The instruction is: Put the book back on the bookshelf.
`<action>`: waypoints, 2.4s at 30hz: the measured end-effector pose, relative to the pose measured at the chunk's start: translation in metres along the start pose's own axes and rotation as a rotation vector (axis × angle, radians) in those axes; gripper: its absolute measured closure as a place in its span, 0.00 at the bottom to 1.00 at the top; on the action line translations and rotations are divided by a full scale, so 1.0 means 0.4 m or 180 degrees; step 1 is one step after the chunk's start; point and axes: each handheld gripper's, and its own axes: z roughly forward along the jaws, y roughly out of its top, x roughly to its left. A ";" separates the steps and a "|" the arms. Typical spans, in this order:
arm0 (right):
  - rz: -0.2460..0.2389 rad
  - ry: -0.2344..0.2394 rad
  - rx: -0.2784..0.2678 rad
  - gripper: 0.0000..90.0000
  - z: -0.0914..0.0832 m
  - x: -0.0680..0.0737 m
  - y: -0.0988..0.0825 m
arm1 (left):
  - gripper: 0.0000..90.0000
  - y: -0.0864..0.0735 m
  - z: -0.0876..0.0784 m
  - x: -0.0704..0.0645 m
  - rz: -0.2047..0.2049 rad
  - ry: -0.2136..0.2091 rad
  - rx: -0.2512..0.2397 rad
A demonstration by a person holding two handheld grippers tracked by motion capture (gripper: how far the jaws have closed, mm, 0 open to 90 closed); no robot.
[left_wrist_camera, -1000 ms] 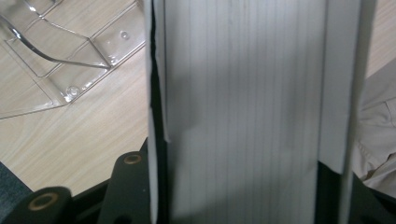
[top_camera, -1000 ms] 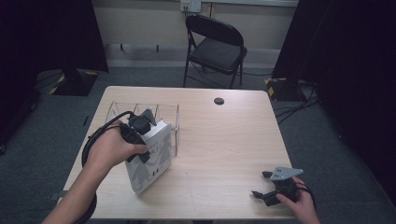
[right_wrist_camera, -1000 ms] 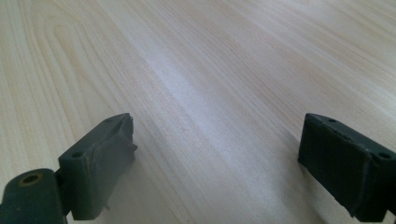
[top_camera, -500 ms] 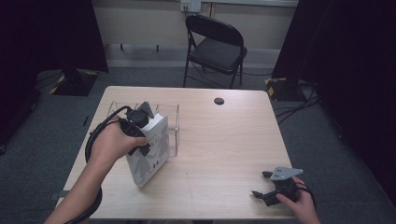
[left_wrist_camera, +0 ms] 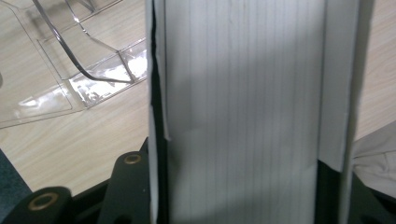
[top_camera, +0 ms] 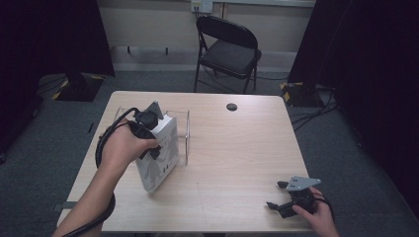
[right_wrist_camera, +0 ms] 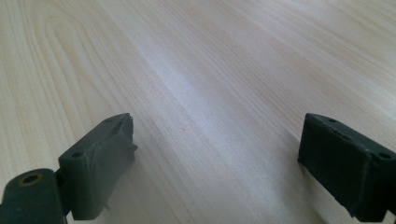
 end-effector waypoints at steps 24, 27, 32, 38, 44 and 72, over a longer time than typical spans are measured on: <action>-0.0004 0.0005 -0.0002 0.10 0.000 0.000 0.000 | 0.59 0.060 0.018 -0.027 -0.0360 0.0104 -0.0001; -0.0005 0.0005 -0.0002 0.10 0.000 0.000 0.000 | 0.59 0.064 0.019 -0.029 -0.0368 0.0113 -0.0006; -0.0005 0.0005 -0.0002 0.10 0.000 0.000 0.000 | 0.59 0.077 0.022 -0.028 -0.0429 0.0094 -0.0033; -0.0006 0.0006 -0.0003 0.10 0.000 0.000 0.000 | 0.59 0.087 0.020 -0.027 -0.0422 0.0109 -0.0091; -0.0012 0.0005 -0.0001 0.10 0.000 0.000 0.000 | 0.59 0.098 0.017 -0.030 -0.0496 0.0144 -0.0123; -0.0027 0.0007 -0.0002 0.10 -0.001 0.001 -0.001 | 0.59 0.144 0.016 -0.029 -0.0607 0.0176 -0.0133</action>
